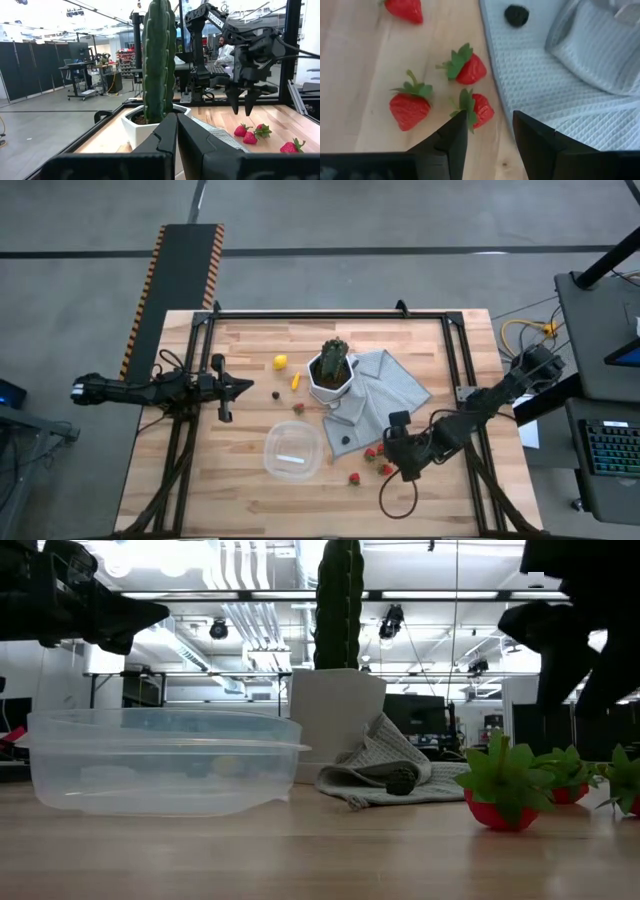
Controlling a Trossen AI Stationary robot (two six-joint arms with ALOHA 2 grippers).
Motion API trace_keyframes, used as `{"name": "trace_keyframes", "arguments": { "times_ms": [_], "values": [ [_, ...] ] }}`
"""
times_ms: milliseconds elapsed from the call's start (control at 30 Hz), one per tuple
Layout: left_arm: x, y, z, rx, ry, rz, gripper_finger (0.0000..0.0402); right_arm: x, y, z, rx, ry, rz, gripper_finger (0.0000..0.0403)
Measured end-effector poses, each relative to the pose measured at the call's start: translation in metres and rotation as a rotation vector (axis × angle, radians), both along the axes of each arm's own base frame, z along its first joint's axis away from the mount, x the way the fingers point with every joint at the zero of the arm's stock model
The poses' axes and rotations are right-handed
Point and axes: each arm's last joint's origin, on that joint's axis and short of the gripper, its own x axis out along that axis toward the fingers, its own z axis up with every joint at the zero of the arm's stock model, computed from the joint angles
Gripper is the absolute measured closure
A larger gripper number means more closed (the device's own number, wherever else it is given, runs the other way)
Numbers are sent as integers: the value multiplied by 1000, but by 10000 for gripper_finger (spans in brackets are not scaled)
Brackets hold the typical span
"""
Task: Pick and placing Produce into tupperware
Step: Put the strawberry into the transparent plastic container
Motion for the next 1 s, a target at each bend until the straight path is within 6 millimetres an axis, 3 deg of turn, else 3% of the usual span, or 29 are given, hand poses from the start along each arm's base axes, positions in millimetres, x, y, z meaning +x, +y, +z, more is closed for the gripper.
{"name": "trace_keyframes", "arguments": {
  "times_ms": [333,1000],
  "values": [
    [0,0,0,0,1,0,402,4,3,-14,15,49,-53,259],
    [0,0,0,0,3,-1,402,6,6,-20,61,59,-95,270]
  ]
}}
